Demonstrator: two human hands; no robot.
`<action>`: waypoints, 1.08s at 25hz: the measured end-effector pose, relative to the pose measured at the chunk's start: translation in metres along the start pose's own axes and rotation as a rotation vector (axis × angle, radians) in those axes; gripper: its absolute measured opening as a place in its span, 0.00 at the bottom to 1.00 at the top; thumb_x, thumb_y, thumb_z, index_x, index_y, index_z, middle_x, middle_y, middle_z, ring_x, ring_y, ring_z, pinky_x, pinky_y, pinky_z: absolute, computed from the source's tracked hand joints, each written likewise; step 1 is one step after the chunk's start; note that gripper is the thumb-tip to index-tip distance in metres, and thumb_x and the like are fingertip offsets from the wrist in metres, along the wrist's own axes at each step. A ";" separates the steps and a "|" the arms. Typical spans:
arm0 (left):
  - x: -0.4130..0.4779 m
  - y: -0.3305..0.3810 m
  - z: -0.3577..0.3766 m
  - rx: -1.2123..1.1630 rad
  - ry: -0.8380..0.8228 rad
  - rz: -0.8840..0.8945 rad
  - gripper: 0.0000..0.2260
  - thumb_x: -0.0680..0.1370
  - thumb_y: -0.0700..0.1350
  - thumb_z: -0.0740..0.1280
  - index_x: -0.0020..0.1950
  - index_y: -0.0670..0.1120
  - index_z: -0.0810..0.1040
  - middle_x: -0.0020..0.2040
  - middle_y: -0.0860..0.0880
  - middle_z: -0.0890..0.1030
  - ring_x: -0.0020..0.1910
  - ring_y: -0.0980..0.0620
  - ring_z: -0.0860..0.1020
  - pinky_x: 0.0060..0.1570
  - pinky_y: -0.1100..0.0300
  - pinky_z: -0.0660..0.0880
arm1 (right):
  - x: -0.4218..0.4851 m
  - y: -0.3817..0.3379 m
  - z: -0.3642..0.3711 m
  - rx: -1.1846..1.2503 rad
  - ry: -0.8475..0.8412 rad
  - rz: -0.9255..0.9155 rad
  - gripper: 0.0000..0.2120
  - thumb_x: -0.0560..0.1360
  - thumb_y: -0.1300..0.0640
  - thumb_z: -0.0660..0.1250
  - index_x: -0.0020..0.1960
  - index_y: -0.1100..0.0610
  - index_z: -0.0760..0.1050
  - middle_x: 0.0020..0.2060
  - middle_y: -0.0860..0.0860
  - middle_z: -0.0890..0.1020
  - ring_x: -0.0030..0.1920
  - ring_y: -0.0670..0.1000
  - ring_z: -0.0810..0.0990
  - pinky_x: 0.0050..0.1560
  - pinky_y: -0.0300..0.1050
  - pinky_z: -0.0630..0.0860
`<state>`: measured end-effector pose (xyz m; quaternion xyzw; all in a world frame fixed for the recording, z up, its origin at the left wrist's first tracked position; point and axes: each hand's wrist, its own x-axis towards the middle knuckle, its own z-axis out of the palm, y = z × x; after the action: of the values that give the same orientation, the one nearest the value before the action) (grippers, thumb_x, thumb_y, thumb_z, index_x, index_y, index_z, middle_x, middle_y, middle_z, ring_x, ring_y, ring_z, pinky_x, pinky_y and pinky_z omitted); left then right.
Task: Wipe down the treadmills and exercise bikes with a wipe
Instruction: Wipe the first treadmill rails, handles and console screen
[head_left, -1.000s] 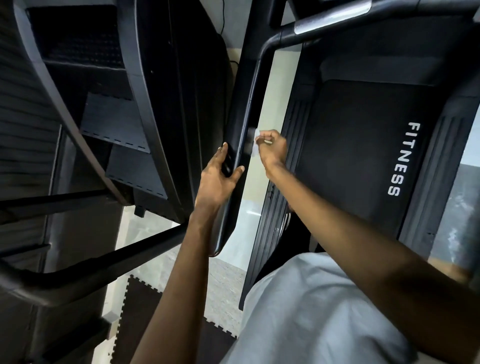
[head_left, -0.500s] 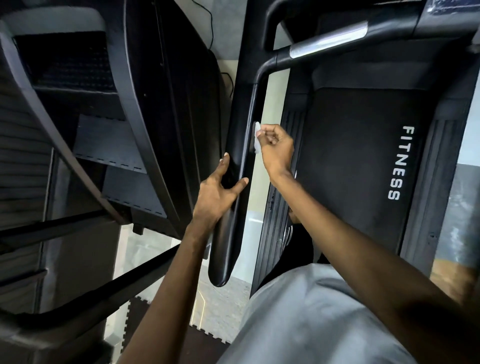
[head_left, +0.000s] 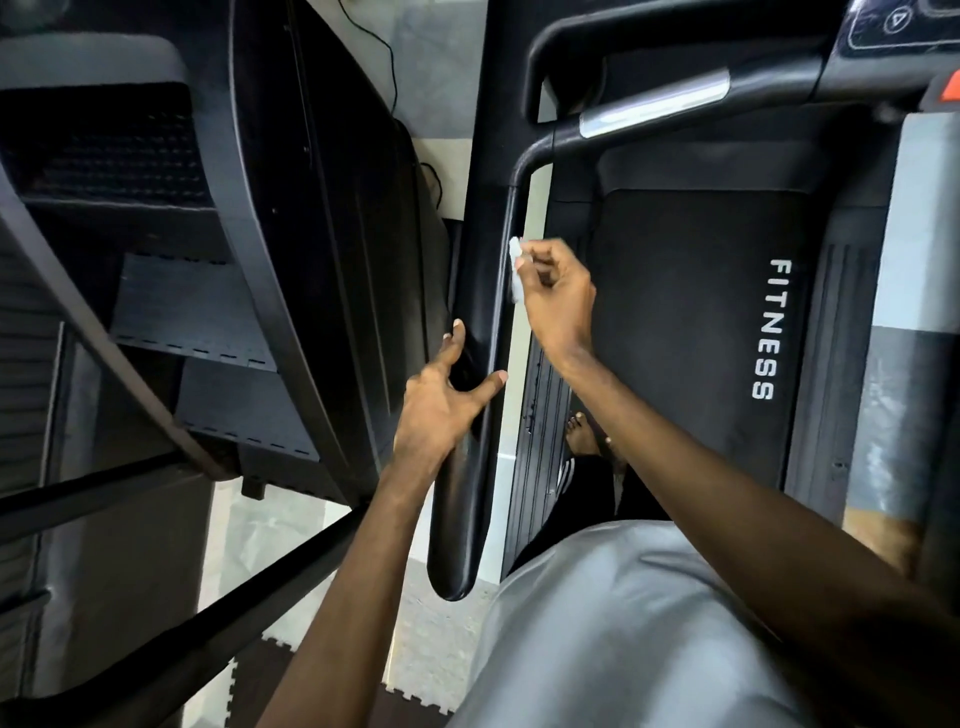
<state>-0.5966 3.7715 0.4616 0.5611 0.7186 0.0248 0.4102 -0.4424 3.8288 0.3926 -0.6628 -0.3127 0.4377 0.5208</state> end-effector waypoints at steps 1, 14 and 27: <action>0.000 -0.001 0.001 0.018 0.003 0.010 0.38 0.73 0.60 0.74 0.79 0.62 0.59 0.78 0.54 0.65 0.74 0.51 0.69 0.73 0.56 0.67 | -0.011 0.001 -0.003 -0.010 -0.016 0.003 0.03 0.79 0.58 0.69 0.51 0.57 0.81 0.47 0.45 0.85 0.48 0.42 0.83 0.48 0.39 0.81; 0.012 0.020 0.011 0.089 0.089 0.053 0.36 0.78 0.56 0.70 0.81 0.47 0.58 0.80 0.48 0.62 0.78 0.51 0.62 0.73 0.59 0.59 | 0.056 0.032 0.014 -0.062 0.030 0.187 0.07 0.76 0.62 0.71 0.46 0.50 0.81 0.41 0.44 0.84 0.43 0.42 0.83 0.52 0.49 0.82; 0.037 0.051 0.006 0.129 0.089 0.019 0.35 0.79 0.55 0.69 0.81 0.47 0.58 0.80 0.47 0.62 0.78 0.49 0.62 0.75 0.59 0.59 | 0.072 -0.015 0.002 -0.006 0.000 -0.010 0.03 0.79 0.58 0.69 0.51 0.53 0.80 0.48 0.45 0.84 0.50 0.42 0.82 0.48 0.36 0.78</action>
<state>-0.5539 3.8182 0.4623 0.5917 0.7307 0.0073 0.3405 -0.4131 3.8966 0.3889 -0.6629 -0.3171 0.4343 0.5209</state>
